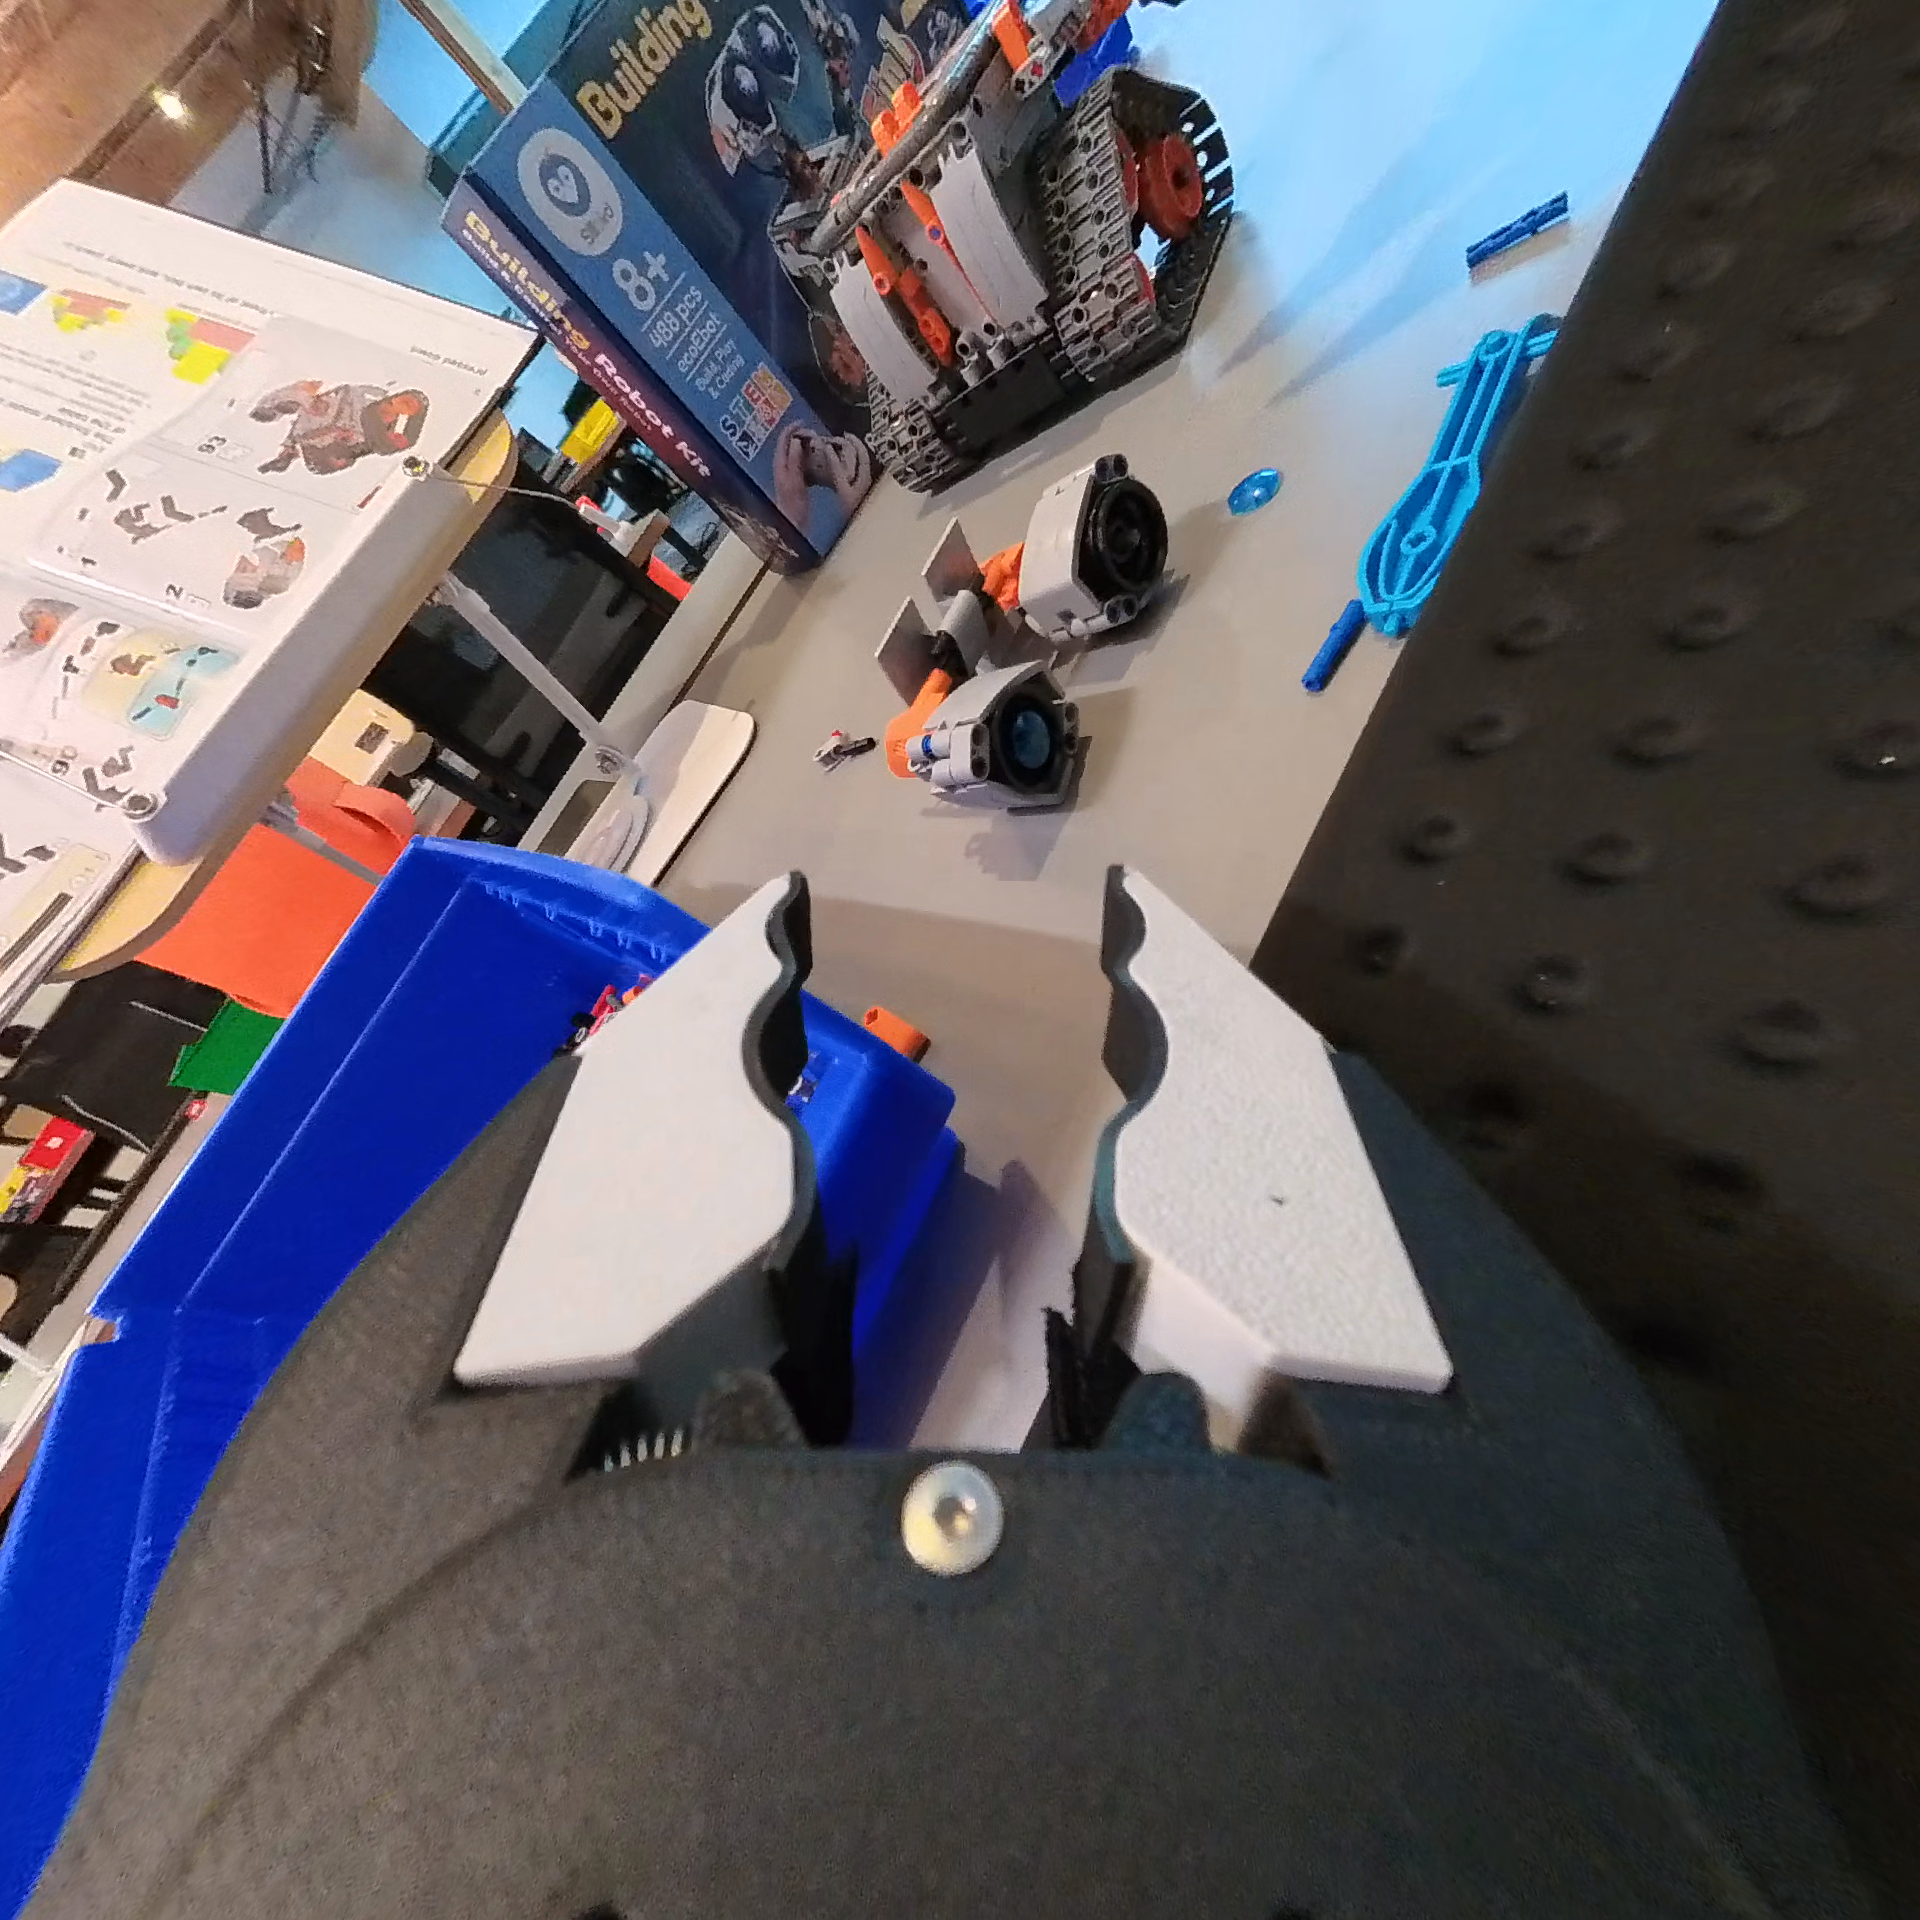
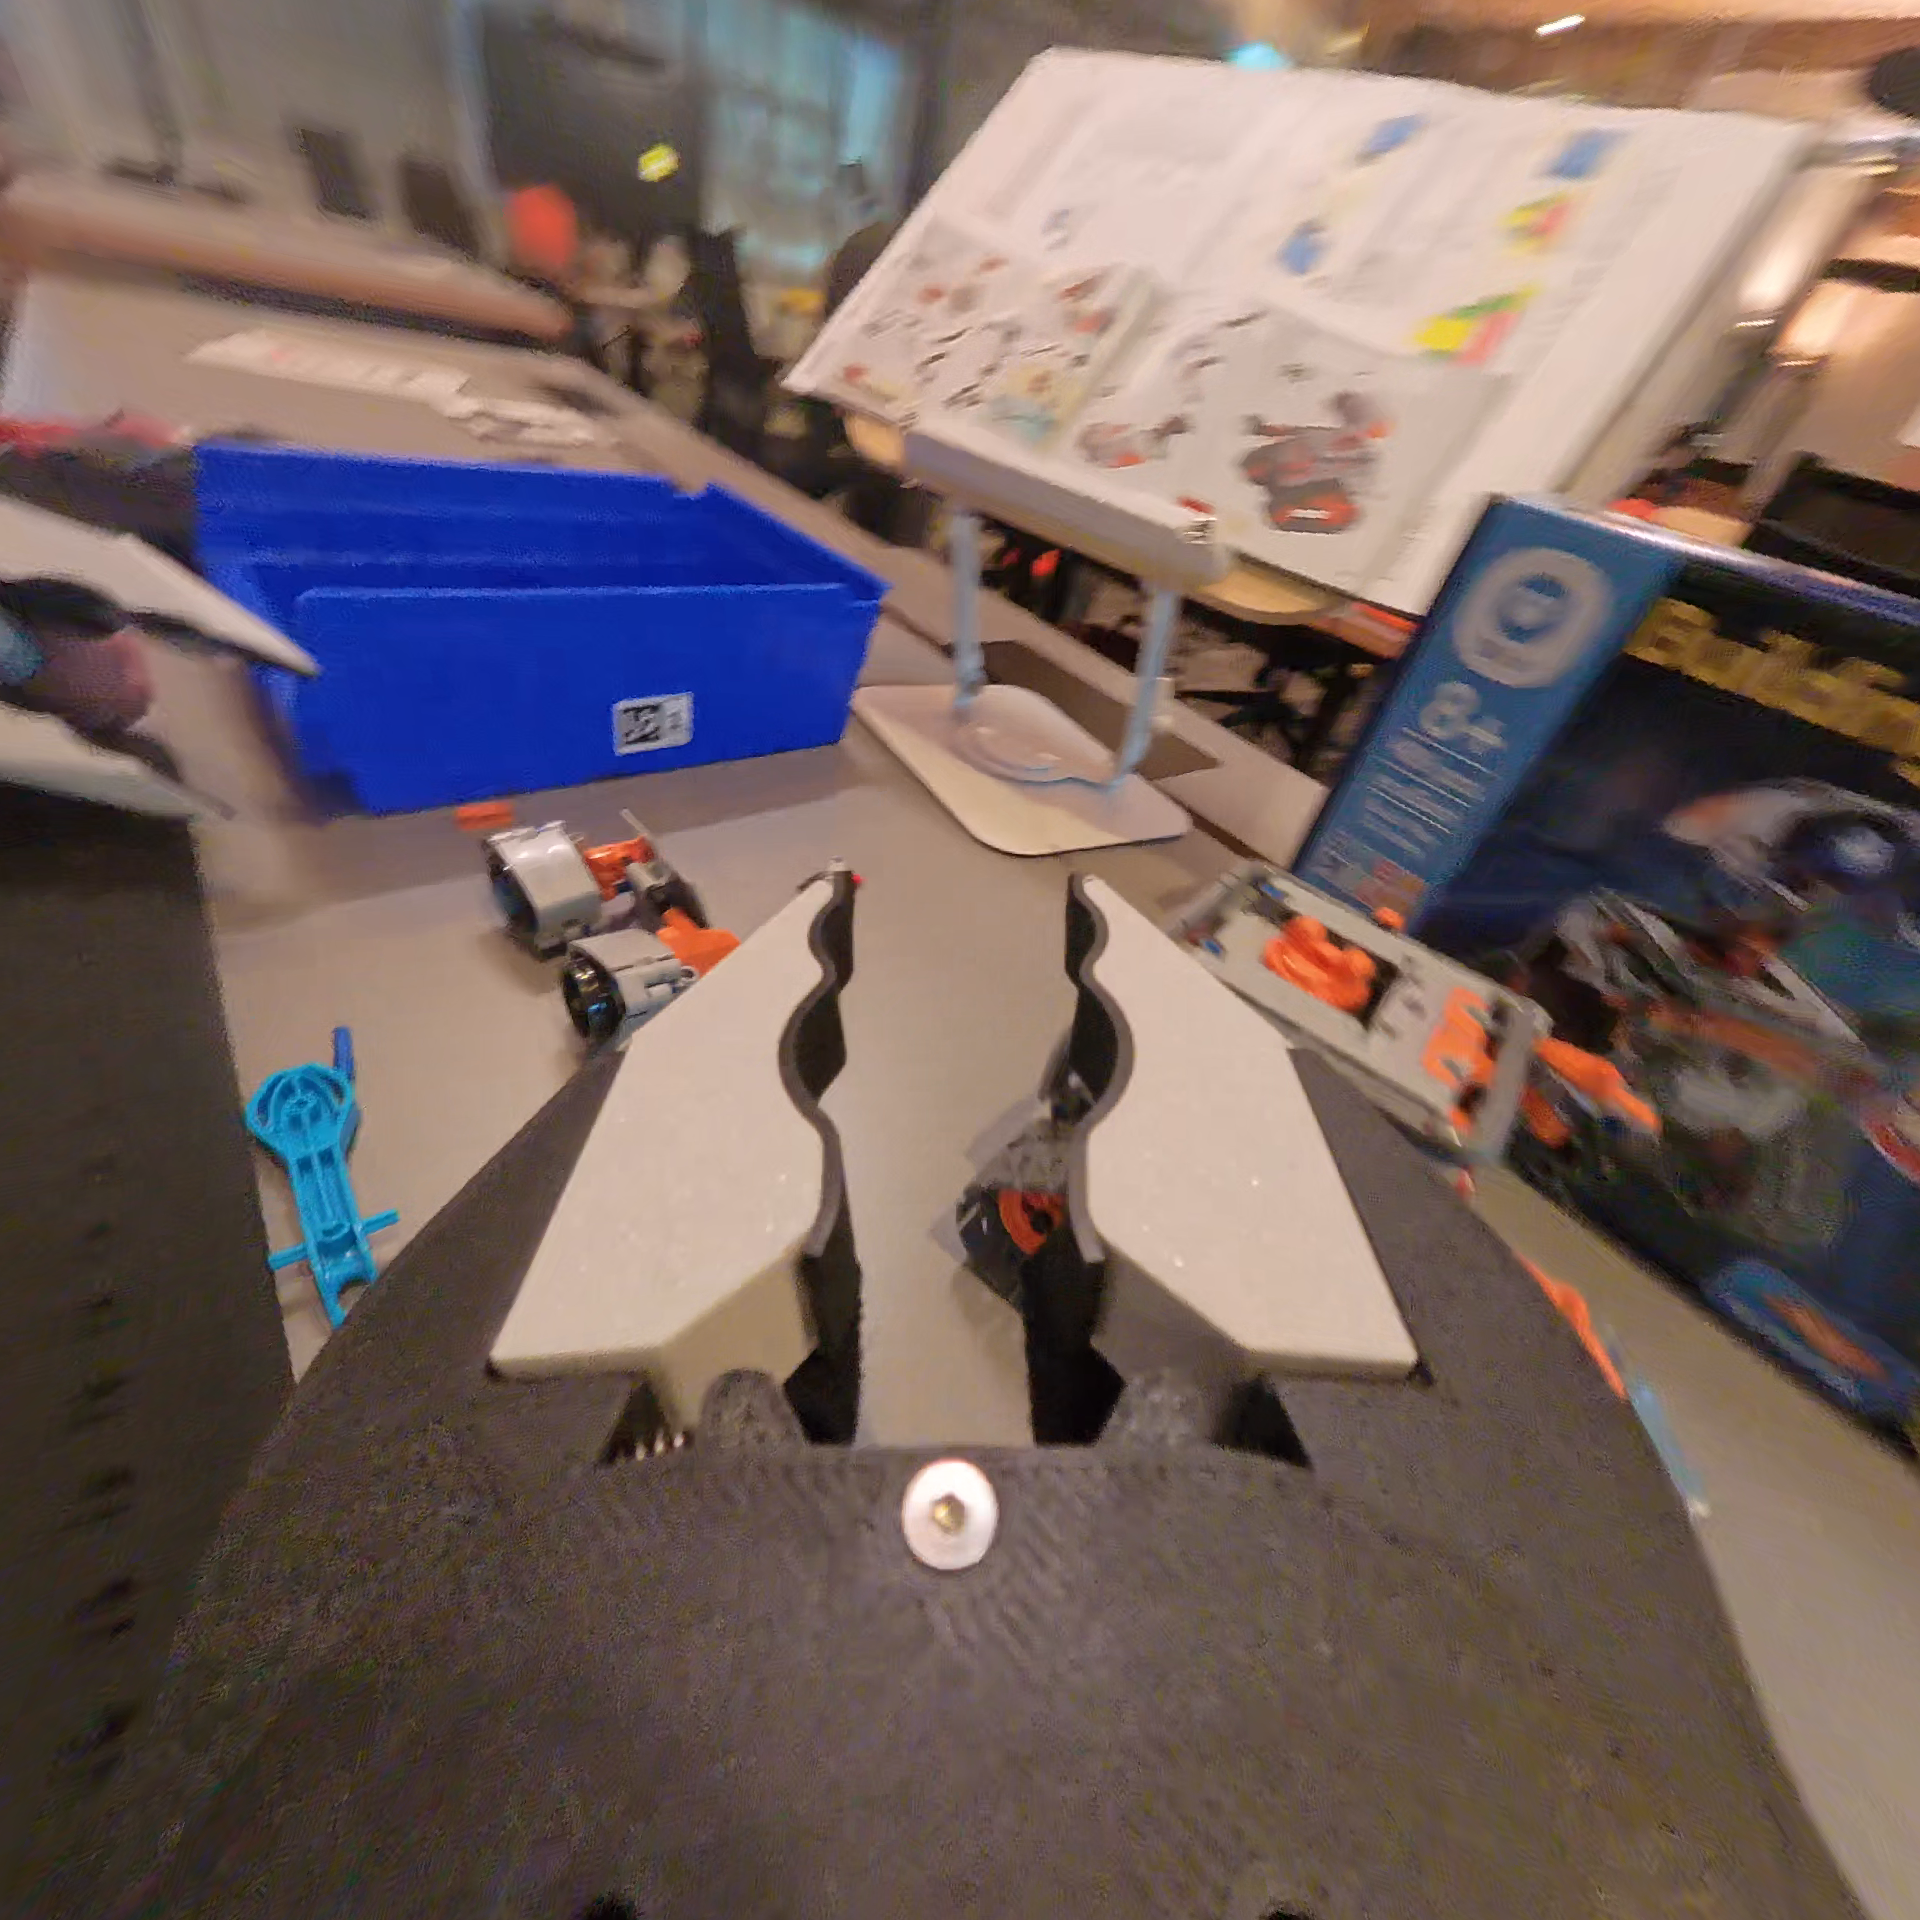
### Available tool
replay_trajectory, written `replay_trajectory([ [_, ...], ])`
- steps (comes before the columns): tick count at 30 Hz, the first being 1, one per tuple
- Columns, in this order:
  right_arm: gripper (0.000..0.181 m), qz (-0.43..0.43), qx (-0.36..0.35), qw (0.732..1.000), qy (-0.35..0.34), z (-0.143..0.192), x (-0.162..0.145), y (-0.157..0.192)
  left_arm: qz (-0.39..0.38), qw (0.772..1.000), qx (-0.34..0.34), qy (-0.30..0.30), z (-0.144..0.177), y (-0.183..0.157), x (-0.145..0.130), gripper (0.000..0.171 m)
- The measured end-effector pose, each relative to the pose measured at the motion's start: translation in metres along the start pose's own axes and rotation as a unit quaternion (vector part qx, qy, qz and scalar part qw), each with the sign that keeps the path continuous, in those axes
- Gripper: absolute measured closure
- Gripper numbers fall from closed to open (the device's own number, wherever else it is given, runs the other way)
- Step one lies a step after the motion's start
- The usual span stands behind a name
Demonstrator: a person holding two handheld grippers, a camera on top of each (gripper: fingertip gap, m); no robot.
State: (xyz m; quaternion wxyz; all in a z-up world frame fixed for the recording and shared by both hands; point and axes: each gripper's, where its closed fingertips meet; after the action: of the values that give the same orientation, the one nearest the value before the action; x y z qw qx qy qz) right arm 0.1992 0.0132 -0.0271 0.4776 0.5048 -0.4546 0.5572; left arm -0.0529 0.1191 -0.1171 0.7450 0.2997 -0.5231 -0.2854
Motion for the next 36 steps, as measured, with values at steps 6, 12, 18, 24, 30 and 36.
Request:
replay_trajectory([
  [6,0.128,0.023,-0.130,0.991,0.035,0.039,-0.038,0.008,-0.017,0.999,0.027,0.013,0.001,0.004,-0.001,0.113],
  [12,0.130,0.175,-0.321,0.930,0.033,0.076,-0.038,0.022,-0.034,0.998,0.046,-0.006,0.006,0.005,0.009,0.117],
  [18,0.159,0.333,-0.332,0.881,0.054,0.061,-0.048,0.055,-0.035,0.999,0.041,0.000,0.003,0.003,0.006,0.118],
  [24,0.155,0.305,-0.338,0.890,0.033,0.065,-0.043,0.049,-0.022,1.000,0.012,0.018,-0.004,-0.002,-0.002,0.123],
  [30,0.139,0.277,-0.311,0.904,0.098,0.052,-0.063,0.039,-0.027,0.999,-0.016,0.042,-0.010,-0.010,-0.008,0.138],
  [36,0.132,0.255,-0.283,0.909,0.168,0.041,-0.087,0.033,-0.007,0.996,-0.055,0.077,-0.018,-0.016,-0.018,0.149],
])
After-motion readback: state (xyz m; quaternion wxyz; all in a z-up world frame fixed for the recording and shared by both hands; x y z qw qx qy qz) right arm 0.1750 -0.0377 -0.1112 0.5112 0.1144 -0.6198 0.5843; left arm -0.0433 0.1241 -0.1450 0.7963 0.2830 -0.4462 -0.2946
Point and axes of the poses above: each gripper's, where its closed fingertips meet, z back along the fingers, x out of its top, y = z × x across the jaws, and after that the axes turned 10 degrees about -z, right-handed
